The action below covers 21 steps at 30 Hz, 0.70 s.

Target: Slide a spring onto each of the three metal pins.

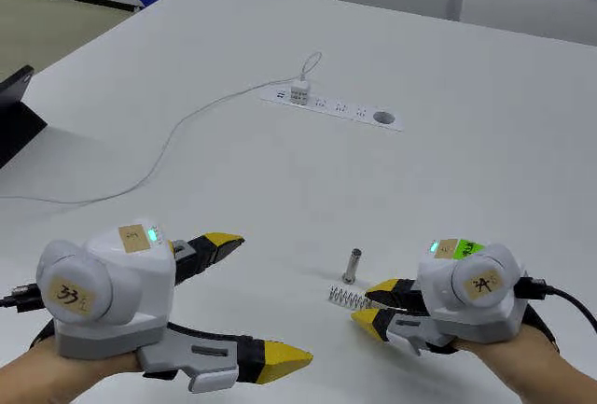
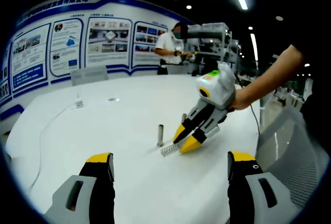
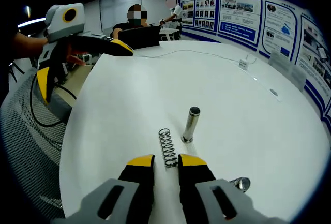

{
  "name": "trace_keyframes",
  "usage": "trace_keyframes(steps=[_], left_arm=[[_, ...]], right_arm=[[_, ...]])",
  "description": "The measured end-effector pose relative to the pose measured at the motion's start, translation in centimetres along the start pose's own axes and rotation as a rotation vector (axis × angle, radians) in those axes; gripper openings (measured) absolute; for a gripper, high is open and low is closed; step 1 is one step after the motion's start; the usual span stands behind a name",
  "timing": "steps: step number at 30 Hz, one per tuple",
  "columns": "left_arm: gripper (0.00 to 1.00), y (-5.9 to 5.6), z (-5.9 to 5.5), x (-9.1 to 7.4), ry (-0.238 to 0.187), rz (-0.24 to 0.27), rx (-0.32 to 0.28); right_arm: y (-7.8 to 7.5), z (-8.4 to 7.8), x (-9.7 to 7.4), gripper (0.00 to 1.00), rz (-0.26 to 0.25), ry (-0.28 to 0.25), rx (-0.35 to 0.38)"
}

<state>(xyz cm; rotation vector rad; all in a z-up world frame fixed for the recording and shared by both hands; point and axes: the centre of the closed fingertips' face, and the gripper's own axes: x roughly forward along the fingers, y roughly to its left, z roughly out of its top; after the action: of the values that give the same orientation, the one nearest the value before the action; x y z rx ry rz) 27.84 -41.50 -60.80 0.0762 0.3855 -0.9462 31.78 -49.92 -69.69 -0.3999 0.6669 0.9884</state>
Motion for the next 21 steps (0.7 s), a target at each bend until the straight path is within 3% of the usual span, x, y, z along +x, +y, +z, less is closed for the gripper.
trace_keyframes(steps=[11,16,21], left_arm=[[0.91,-0.5,-0.2,0.4,0.011,-0.029,-0.002],[0.89,-1.0,0.3,0.8,0.007,-0.049,0.013],[0.89,-1.3,0.9,1.3,-0.006,-0.061,0.024]], right_arm=[[0.6,-0.2,0.0,0.11,0.026,-0.002,0.030],[0.8,-0.4,0.0,0.11,0.021,0.012,0.001],[1.5,0.0,-1.1,0.11,0.035,0.000,-0.021]])
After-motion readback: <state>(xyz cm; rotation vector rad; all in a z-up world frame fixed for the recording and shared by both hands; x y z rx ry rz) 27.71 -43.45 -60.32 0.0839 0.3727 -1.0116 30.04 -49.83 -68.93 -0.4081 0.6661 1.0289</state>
